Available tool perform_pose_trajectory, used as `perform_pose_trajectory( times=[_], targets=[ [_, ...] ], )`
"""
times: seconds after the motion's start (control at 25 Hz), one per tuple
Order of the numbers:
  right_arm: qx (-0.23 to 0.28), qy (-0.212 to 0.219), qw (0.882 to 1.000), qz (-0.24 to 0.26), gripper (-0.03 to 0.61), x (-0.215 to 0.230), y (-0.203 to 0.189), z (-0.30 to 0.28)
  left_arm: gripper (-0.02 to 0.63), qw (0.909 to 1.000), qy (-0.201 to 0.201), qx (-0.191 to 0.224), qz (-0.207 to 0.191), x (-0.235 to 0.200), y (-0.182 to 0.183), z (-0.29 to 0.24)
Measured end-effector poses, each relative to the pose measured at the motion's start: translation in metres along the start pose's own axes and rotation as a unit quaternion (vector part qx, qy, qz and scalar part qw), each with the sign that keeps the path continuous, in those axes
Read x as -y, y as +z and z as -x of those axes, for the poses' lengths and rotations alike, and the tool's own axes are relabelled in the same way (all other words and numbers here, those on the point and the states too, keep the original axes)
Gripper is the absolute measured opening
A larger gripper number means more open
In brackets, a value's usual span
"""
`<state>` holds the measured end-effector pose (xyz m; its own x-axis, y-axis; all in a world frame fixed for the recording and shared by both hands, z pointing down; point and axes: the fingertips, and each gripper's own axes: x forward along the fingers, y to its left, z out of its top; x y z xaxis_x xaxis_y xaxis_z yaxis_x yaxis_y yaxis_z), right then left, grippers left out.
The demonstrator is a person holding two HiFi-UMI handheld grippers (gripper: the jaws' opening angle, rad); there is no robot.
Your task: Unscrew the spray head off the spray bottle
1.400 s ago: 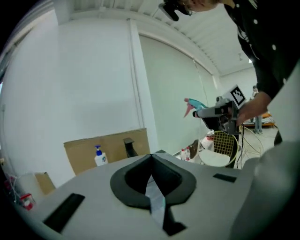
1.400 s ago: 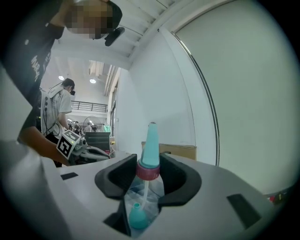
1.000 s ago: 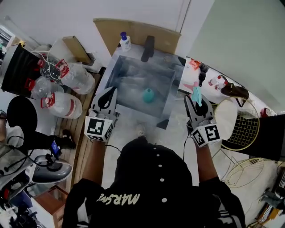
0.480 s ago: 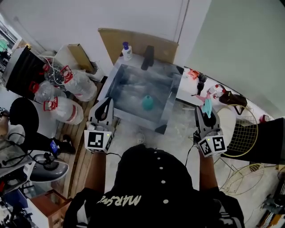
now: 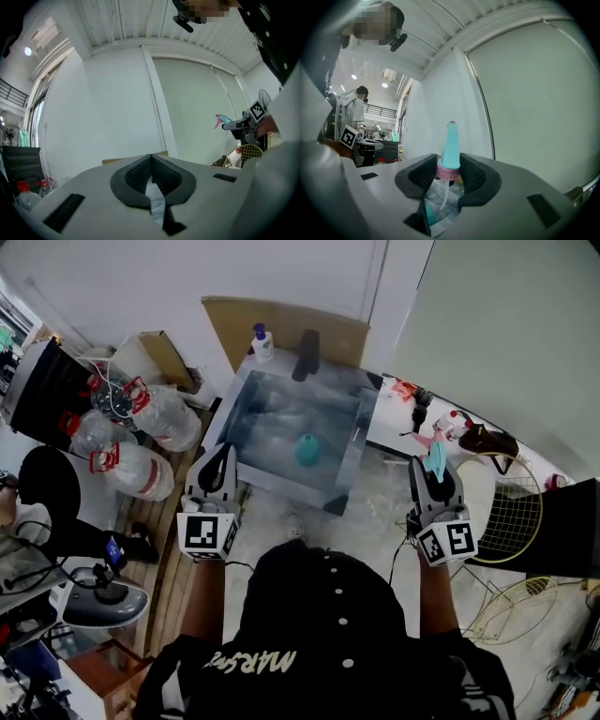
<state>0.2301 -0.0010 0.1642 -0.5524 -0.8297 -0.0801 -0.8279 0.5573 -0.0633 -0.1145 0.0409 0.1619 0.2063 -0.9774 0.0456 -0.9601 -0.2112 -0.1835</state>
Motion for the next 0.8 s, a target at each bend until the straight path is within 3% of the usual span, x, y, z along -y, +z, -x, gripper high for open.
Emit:
perform_pose_trajectory(
  times=[0.4, 0.6, 0.8],
  targets=[
    [0.005, 0.005, 1.0, 0.006, 0.164, -0.005, 0.005, 0.002, 0.025, 0.9998, 0.0, -0.018, -0.003, 0.003, -0.006, 0.008],
    [0.003, 0.005, 1.0, 0.007, 0.164, -0.006, 0.002, -0.001, 0.025, 0.9999, -0.006, -0.011, 0.011, 0.003, -0.008, 0.004],
    [0.003, 0.006, 1.0, 0.009, 0.164, -0.006, -0.002, -0.004, 0.025, 0.9999, -0.012, -0.009, -0.002, 0.006, -0.009, 0.001]
  ],
)
